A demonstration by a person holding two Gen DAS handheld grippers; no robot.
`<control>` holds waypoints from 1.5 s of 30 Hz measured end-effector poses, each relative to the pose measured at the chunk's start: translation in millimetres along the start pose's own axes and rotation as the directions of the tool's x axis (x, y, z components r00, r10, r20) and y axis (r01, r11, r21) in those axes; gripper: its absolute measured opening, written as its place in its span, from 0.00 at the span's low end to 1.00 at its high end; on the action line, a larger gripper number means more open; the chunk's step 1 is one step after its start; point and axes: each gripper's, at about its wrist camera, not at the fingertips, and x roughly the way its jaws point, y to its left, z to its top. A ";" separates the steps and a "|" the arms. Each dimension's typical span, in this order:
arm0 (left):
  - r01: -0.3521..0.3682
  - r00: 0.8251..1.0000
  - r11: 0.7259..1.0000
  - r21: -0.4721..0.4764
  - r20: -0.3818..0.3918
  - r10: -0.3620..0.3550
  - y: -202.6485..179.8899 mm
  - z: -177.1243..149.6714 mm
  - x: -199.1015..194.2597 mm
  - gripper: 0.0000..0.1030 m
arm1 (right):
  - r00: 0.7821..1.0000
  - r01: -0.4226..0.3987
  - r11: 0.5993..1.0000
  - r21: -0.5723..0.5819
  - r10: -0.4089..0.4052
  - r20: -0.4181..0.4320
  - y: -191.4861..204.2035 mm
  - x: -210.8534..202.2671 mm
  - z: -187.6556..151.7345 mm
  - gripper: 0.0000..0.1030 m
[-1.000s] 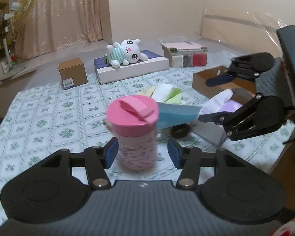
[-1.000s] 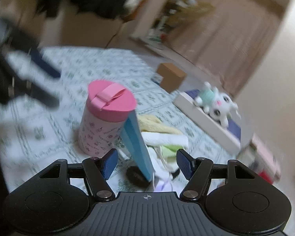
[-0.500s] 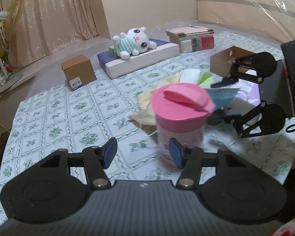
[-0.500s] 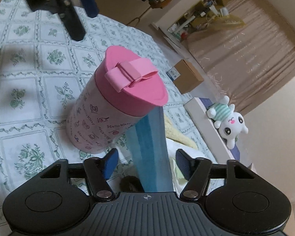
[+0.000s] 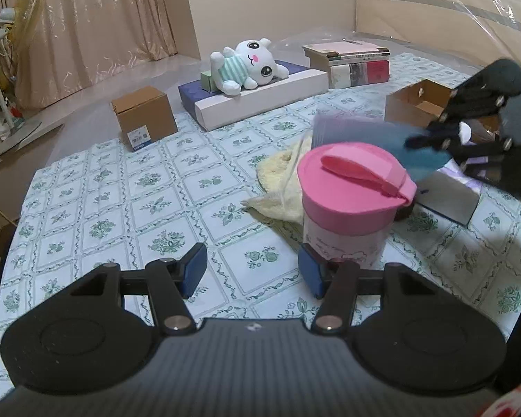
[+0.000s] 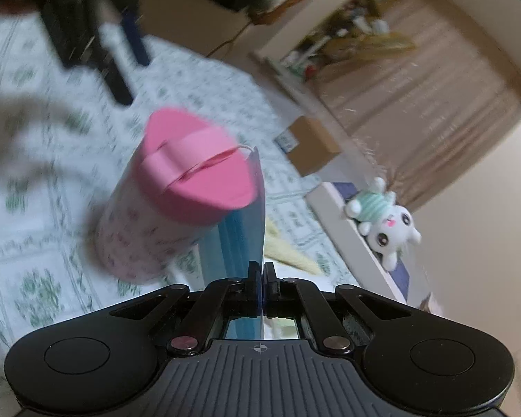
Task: Organize soft objects
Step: 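Grasp the blue surgical mask by its edge with the right gripper and lift, then grasp the white towel with the left gripper while the right gripper holds the mask raised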
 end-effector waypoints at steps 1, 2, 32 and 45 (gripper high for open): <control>0.001 1.000 1.000 0.001 -0.001 -0.001 0.3 2.3 -2.1 0.53 | 1.000 0.006 1.000 0.030 -0.006 0.001 -8.0 -5.7 2.5 0.01; 0.003 1.000 1.000 0.004 -0.002 -0.003 1.1 5.1 -4.5 0.52 | 1.000 0.011 0.999 0.053 -0.011 0.002 -14.3 -11.0 4.9 0.01; 0.473 0.867 0.827 0.304 -0.325 -0.376 -66.7 179.3 125.0 0.37 | 0.991 0.108 0.881 0.461 -0.058 -0.122 -148.2 -51.5 -25.0 0.01; 0.552 0.790 0.779 0.297 -0.486 -0.375 -109.5 187.1 217.9 0.35 | 0.989 0.093 0.855 0.510 -0.021 -0.145 -160.8 -15.0 -50.3 0.00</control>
